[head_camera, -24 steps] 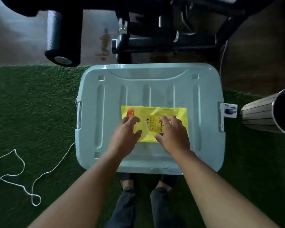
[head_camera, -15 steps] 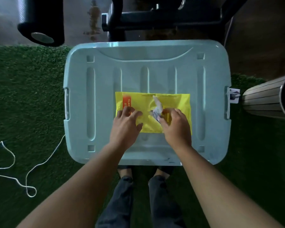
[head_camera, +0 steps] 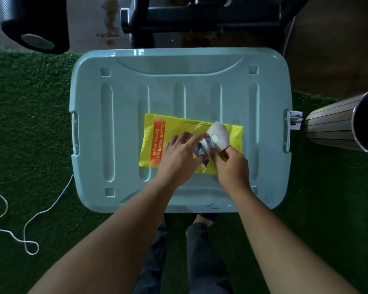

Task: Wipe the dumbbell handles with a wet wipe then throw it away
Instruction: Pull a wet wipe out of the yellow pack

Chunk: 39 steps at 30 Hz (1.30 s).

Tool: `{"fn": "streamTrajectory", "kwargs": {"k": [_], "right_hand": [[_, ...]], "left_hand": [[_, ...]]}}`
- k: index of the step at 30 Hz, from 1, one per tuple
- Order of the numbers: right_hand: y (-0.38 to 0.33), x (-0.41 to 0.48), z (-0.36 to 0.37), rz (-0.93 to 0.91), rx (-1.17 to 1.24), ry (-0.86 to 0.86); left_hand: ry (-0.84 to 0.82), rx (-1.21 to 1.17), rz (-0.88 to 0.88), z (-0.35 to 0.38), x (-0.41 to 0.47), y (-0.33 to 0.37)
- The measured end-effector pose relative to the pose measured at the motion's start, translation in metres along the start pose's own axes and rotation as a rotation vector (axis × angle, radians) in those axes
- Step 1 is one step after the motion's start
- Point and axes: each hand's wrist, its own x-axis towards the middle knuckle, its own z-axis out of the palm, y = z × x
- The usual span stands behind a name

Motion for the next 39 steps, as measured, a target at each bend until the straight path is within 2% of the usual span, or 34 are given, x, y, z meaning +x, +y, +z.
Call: {"fn": "streamTrajectory", "kwargs": {"k": [11, 19, 25, 28, 31, 34, 37, 39], "right_hand": [[0.008, 0.003, -0.006, -0.033, 0.051, -0.112], [0.008, 0.001, -0.003, -0.104, -0.047, -0.097], [0.003, -0.007, 0.009, -0.274, -0.184, -0.075], [0.000, -0.011, 0.017, -0.329, -0.274, -0.050], [-0.002, -0.011, 0.029, -0.380, -0.381, 0.057], [-0.007, -0.007, 0.043, -0.414, -0.513, 0.141], [-0.013, -0.003, 0.056, -0.521, -0.550, 0.132], [-0.014, -0.001, 0.067, -0.604, -0.579, 0.109]], "left_hand": [[0.022, -0.057, -0.010, 0.004, 0.004, -0.003], [0.059, -0.305, -0.036, -0.005, 0.000, -0.013], [0.148, -0.457, -0.221, -0.034, -0.010, -0.039], [0.081, -0.403, -0.299, -0.046, -0.014, -0.061], [0.037, -0.251, -0.277, -0.052, -0.020, -0.075], [0.134, -0.102, -0.165, -0.047, -0.029, -0.088], [0.235, 0.058, 0.017, -0.042, -0.035, -0.089], [0.224, 0.090, 0.086, -0.038, -0.038, -0.090]]}}
